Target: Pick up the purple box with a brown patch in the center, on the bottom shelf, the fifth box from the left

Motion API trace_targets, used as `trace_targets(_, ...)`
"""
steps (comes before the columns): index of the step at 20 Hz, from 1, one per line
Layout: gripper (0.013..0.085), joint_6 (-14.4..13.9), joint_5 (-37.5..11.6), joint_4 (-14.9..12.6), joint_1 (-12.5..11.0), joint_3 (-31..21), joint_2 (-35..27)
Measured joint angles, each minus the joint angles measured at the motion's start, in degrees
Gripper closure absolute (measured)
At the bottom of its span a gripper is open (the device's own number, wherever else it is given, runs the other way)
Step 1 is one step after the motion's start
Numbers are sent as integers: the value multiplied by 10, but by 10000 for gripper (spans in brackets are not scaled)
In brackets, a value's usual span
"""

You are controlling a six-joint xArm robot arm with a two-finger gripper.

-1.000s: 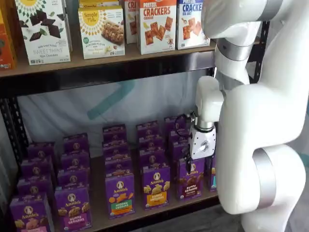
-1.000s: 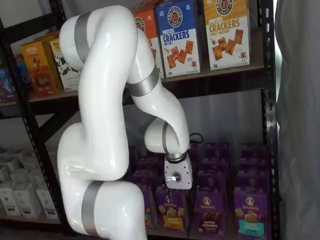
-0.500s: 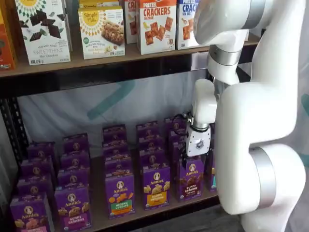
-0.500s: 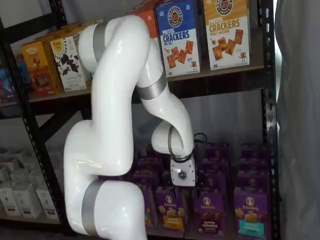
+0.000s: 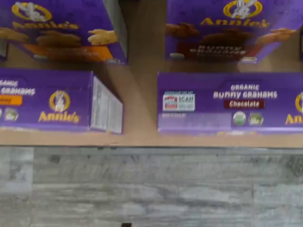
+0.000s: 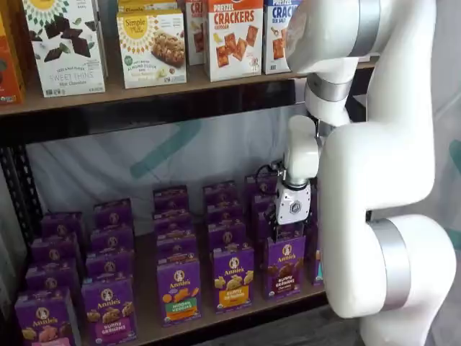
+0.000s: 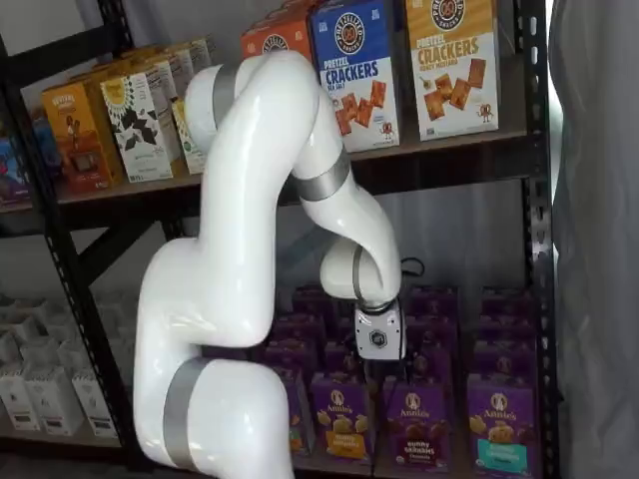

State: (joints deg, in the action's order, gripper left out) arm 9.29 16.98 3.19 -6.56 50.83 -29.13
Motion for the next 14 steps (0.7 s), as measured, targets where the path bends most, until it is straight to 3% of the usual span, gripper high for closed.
trace_targets(5, 130, 4, 16, -3, -7, 53, -44)
trace_targets(14, 130, 11, 5, -3, -14, 96, -89)
